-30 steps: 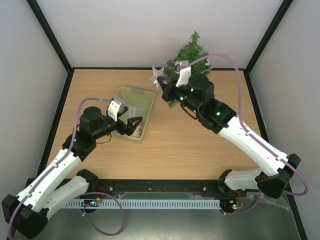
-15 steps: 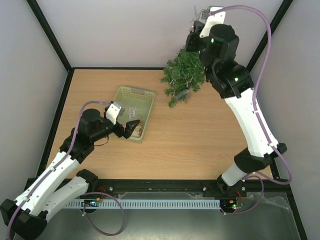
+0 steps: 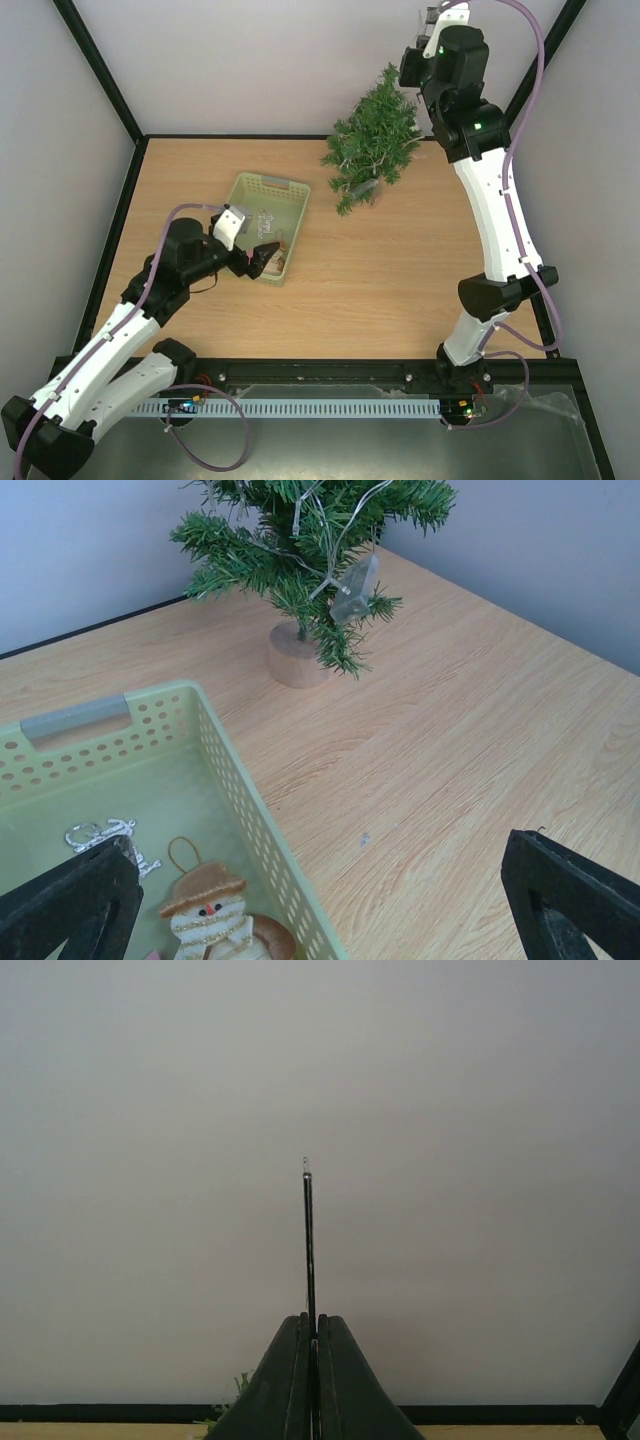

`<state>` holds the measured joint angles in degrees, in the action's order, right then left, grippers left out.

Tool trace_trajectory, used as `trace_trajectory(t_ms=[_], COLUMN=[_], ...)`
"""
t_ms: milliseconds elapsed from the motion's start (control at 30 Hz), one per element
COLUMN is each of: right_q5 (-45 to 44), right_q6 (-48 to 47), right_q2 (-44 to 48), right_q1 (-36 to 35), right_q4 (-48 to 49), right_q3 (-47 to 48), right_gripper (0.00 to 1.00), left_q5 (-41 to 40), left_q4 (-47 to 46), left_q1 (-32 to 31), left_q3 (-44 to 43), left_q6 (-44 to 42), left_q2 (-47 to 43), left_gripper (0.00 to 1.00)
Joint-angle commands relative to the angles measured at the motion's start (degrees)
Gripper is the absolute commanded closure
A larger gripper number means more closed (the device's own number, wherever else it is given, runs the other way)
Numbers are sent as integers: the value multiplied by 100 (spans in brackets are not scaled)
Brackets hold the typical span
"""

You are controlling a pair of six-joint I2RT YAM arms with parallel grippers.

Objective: Decorate the small christmas tree
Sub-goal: Place the decoration item on the Christmas tree.

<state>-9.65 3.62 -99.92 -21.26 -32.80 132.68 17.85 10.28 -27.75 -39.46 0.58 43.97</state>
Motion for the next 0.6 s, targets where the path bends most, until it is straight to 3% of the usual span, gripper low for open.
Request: trace_trajectory(t_ms=[0,567], right_q5=[537,568], right_q6=[-104,69], right_q2=[-134,-313], right_q1=[58,67], right_q4=[-18,-358], right_q3=[197,443], right_gripper=[98,98], left_q5=[18,-11], left_q4=[56,16], left_q1=[-11,-11], left_q3=[61,86], left_q6=[-103,-34], left_q2=[25,64], left_gripper=[0,1])
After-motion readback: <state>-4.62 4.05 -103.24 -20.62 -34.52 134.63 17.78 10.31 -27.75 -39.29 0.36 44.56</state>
